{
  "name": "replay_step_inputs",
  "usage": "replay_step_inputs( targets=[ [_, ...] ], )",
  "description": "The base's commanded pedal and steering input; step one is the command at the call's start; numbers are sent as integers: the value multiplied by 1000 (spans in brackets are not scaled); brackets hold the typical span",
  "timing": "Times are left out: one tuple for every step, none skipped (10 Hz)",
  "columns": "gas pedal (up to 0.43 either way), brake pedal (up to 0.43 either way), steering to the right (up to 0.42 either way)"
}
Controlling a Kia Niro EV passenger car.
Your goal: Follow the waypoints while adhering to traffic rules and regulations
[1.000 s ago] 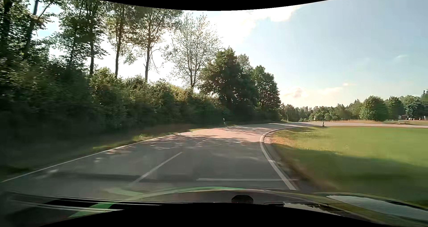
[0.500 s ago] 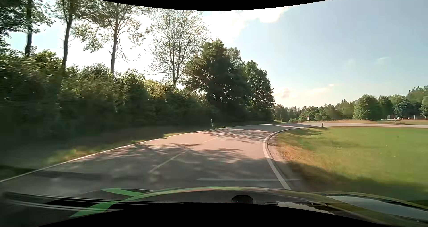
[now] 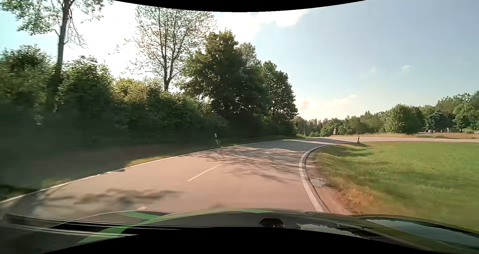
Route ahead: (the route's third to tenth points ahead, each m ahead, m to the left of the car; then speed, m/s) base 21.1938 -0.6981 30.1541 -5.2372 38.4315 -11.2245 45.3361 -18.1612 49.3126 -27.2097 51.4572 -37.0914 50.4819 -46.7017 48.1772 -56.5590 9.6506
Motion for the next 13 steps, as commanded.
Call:
replay_step_inputs(
  targets=[
    [130, 0, 65],
    [130, 0, 67],
    [130, 0, 70],
    [130, 0, 73],
    [130, 0, 76],
    [130, 0, 78],
    [130, 0, 79],
    [130, 0, 79],
    [130, 0, 79],
    [130, 0, 80],
    [130, 0, 81],
    [130, 0, 82],
    [130, 0, 82]
  ],
)
